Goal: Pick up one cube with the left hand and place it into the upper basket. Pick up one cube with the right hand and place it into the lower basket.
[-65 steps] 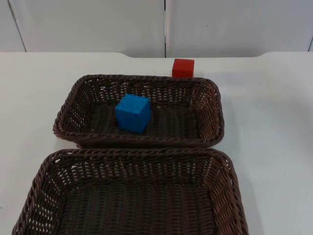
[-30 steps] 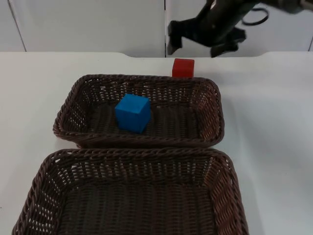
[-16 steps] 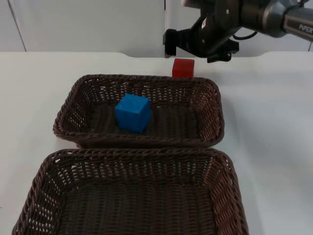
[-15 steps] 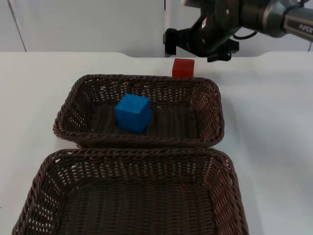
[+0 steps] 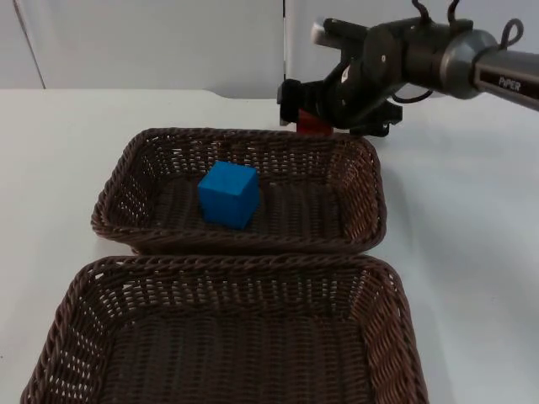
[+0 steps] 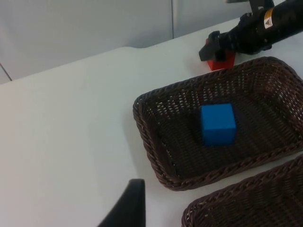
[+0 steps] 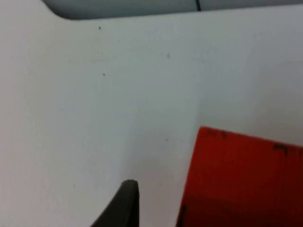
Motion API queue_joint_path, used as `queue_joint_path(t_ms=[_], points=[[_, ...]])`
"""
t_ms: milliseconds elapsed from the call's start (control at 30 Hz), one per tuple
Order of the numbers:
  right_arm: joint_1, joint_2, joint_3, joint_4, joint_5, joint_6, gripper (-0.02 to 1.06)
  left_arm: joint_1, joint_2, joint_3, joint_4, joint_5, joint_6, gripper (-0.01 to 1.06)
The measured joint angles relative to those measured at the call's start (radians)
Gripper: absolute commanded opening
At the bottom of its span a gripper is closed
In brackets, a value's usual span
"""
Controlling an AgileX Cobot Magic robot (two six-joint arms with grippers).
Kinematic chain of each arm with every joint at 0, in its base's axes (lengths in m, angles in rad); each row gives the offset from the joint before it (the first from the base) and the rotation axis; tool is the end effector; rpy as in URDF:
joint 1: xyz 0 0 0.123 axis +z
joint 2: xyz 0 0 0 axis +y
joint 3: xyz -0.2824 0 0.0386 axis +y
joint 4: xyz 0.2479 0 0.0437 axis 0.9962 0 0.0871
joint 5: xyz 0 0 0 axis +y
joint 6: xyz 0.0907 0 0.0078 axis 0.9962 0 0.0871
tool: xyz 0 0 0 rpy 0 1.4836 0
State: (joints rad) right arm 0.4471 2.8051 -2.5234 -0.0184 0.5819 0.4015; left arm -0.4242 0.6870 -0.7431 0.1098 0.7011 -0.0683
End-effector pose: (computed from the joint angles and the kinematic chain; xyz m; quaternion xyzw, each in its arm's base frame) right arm 0.5364 0.2562 0.0890 -0.0262 0.9218 0.1523 0.3557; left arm 0.1196 -0.0469 0.3415 0.1737 0.8559 -0.0683 0.4823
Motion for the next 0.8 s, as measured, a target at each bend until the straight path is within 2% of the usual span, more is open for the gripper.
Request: queue_joint_path(t_ms=[100, 167, 233, 267, 367, 400, 433, 567, 600, 667, 800], points=[[0.0, 0.0, 0.0, 0.0, -0.019, 0.0, 1.04, 0.0, 0.0, 0.0, 0.0, 0.0, 0.0, 1.05], [0.0, 0.0, 0.0, 0.0, -0.023, 0.0, 1.01, 0.0, 0.0, 0.0, 0.0, 0.0, 0.0, 1.05], [0.0, 0.0, 0.0, 0.0, -0.023, 0.0, 0.93, 0.0, 0.0, 0.0, 0.0, 0.0, 0.0, 1.05], [0.0, 0.0, 0.0, 0.0, -0.023, 0.0, 0.93, 0.0, 0.0, 0.0, 0.0, 0.0, 0.0, 1.05], [0.0, 0.0, 0.0, 0.0, -0.023, 0.012, 0.74, 0.0, 0.0, 0.0, 0.0, 0.0, 0.0, 1.05], [0.0, 0.0, 0.0, 0.0, -0.023, 0.012, 0.6, 0.0, 0.0, 0.0, 0.0, 0.0, 0.0, 1.05], [0.0, 0.0, 0.0, 0.0, -0.023, 0.015, 0.6, 0.0, 0.0, 0.0, 0.0, 0.0, 0.0, 1.05], [0.0, 0.0, 0.0, 0.0, -0.023, 0.019, 0.17, 0.0, 0.0, 0.0, 0.0, 0.0, 0.0, 1.05], [0.0, -0.009, 0.0, 0.0, -0.021, 0.019, 0.17, 0.0, 0.0, 0.0, 0.0, 0.0, 0.0, 1.05], [0.0, -0.026, 0.0, 0.0, -0.005, -0.003, 0.0, 0.0, 0.0, 0.0, 0.0, 0.0, 0.0, 1.05], [0.0, -0.079, 0.0, 0.0, 0.027, -0.035, 0.0, 0.0, 0.0, 0.0, 0.0, 0.0, 0.0, 1.05]])
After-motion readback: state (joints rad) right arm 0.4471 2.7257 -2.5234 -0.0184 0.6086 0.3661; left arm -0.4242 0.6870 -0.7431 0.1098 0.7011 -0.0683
